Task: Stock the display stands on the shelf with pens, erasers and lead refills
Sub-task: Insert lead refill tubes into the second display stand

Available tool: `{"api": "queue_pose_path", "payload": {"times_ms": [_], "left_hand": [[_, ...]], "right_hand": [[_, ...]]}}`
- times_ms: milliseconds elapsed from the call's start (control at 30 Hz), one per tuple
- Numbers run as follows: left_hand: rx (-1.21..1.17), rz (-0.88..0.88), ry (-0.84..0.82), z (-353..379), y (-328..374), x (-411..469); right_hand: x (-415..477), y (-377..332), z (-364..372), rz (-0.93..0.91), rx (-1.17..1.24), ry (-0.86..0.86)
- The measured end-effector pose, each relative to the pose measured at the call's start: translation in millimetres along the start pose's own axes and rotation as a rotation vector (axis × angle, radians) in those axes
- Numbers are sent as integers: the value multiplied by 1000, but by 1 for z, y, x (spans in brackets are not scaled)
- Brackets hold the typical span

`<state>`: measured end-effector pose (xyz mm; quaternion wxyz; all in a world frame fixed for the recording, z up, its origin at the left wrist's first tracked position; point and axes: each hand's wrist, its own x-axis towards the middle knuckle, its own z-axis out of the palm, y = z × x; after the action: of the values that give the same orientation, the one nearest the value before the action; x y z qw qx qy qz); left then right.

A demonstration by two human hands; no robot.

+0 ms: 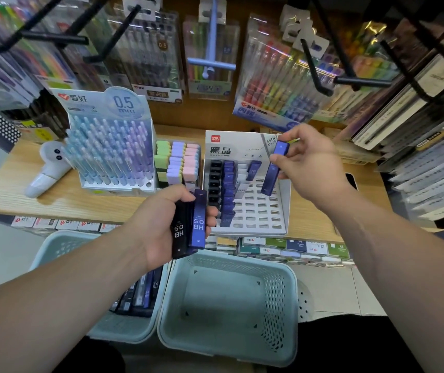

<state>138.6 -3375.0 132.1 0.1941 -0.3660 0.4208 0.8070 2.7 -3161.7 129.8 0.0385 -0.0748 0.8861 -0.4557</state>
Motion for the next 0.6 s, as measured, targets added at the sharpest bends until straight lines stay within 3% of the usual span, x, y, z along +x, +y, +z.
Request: {"api": "queue_pose_path", "payload": {"times_ms": [600], "left_hand": [[35,7,53,-5,4,-2]], "right_hand": [[8,17,25,-157,-328,-45]]}}
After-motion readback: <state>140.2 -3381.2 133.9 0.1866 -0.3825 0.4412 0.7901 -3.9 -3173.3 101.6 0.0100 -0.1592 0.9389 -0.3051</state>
